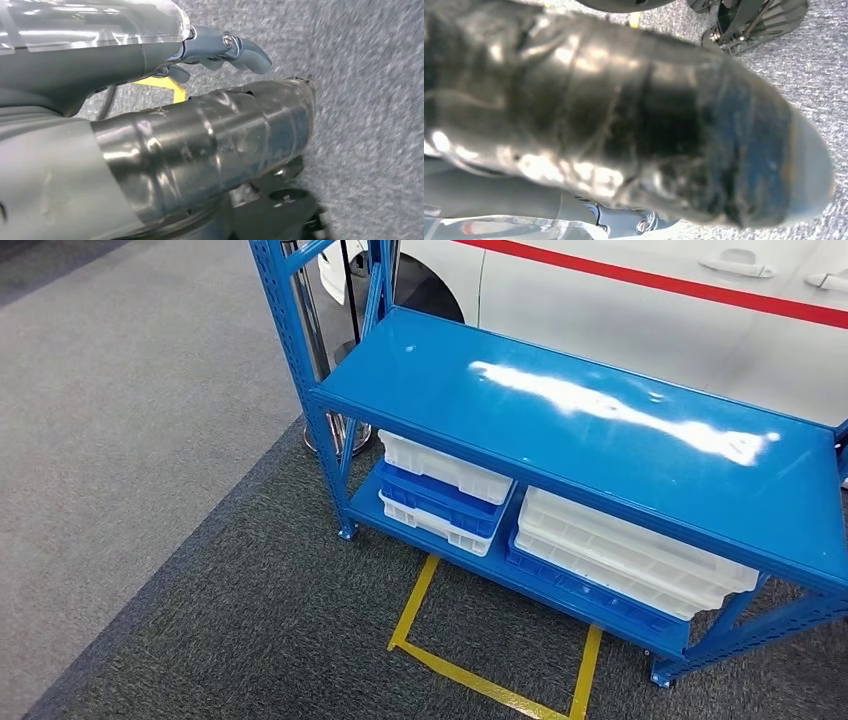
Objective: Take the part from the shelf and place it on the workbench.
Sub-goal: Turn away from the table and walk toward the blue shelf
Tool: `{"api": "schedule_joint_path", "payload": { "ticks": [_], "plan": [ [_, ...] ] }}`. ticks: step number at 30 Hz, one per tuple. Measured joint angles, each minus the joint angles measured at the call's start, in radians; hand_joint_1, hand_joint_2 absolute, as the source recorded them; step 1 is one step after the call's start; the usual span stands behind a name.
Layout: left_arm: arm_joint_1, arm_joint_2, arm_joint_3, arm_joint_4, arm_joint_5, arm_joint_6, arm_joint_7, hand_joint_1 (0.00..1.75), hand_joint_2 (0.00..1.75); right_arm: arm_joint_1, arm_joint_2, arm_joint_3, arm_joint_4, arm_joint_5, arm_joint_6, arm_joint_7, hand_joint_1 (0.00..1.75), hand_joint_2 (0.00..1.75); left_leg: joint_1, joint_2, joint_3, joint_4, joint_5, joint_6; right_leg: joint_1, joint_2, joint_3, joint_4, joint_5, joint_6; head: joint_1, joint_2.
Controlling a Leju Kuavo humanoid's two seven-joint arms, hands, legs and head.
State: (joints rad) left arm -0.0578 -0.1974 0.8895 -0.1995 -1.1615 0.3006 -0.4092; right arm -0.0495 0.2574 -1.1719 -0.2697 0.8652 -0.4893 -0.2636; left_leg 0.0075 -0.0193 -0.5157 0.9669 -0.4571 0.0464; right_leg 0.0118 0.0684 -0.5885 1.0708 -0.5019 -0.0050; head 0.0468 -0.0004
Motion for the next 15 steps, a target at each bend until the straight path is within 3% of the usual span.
{"api": "schedule_joint_path", "payload": {
  "ticks": [2,3,4,5,7,9,10,13,15],
  "plan": [
    [0.002,0.0,0.0,0.0,0.0,-0.001,0.0,0.0,0.0,-0.001,-0.001,0.0,0.0,0.0,0.0,0.0,0.0,0.0,0.002,0.024,0.003,-0.008,0.003,0.0,-0.007,-0.044,-0.06,0.123,-0.068,0.011,0.003,0.0],
    [0.004,0.0,0.0,0.0,0.0,-0.001,0.0,0.0,0.0,-0.002,-0.001,0.0,0.0,0.0,0.0,0.0,0.0,0.0,0.002,0.036,0.003,-0.007,0.001,-0.001,-0.012,-0.053,-0.09,0.183,-0.091,0.017,0.003,0.0],
    [0.005,0.0,0.0,0.0,0.0,-0.002,0.0,0.0,0.0,-0.002,-0.001,0.0,0.0,0.0,0.0,0.0,0.0,0.0,0.002,0.048,0.003,-0.005,-0.001,-0.003,-0.018,-0.058,-0.107,0.212,-0.095,0.023,0.003,0.0],
    [0.005,0.0,0.0,0.0,0.0,-0.002,0.001,0.0,0.0,-0.001,-0.002,0.0,0.0,0.0,0.0,0.0,0.0,0.0,0.003,0.059,0.004,-0.003,-0.004,-0.006,-0.023,-0.062,-0.104,0.205,-0.078,0.028,0.003,0.0],
    [0.004,-0.001,0.0,0.0,0.0,-0.003,0.001,0.0,0.0,0.001,-0.003,0.0,0.0,0.002,0.0,0.002,0.0,0.0,0.005,0.079,0.007,0.005,-0.013,-0.014,-0.031,-0.086,-0.044,0.083,-0.008,0.035,0.003,0.0],
    [0.003,-0.001,0.0,0.0,0.0,-0.004,0.002,0.0,0.0,0.0,-0.003,0.0,0.0,0.004,0.0,0.003,0.0,0.0,0.002,0.091,0.008,0.016,-0.025,-0.027,-0.03,-0.114,0.012,-0.027,0.034,0.03,0.003,0.0],
    [0.002,0.0,0.0,0.0,0.0,-0.004,0.002,0.0,0.0,0.0,-0.003,0.0,0.0,0.004,0.0,0.003,0.0,0.0,0.0,0.096,0.009,0.019,-0.03,-0.035,-0.028,-0.121,0.021,-0.047,0.037,0.023,0.002,0.0],
    [-0.001,0.0,0.0,0.0,-0.001,-0.003,0.003,0.0,0.0,0.001,-0.002,0.0,0.0,0.007,0.0,0.003,0.0,0.0,0.002,0.108,0.019,0.022,-0.039,-0.052,-0.025,-0.1,0.019,-0.049,0.037,0.0,0.001,0.0],
    [-0.002,0.0,0.0,0.0,-0.001,-0.003,0.004,0.0,0.0,0.0,-0.002,0.0,0.0,0.009,-0.001,0.003,0.0,0.0,0.007,0.082,0.004,0.066,-0.075,-0.062,-0.028,-0.085,0.02,-0.053,0.041,-0.013,0.0,0.0]
  ]
}}
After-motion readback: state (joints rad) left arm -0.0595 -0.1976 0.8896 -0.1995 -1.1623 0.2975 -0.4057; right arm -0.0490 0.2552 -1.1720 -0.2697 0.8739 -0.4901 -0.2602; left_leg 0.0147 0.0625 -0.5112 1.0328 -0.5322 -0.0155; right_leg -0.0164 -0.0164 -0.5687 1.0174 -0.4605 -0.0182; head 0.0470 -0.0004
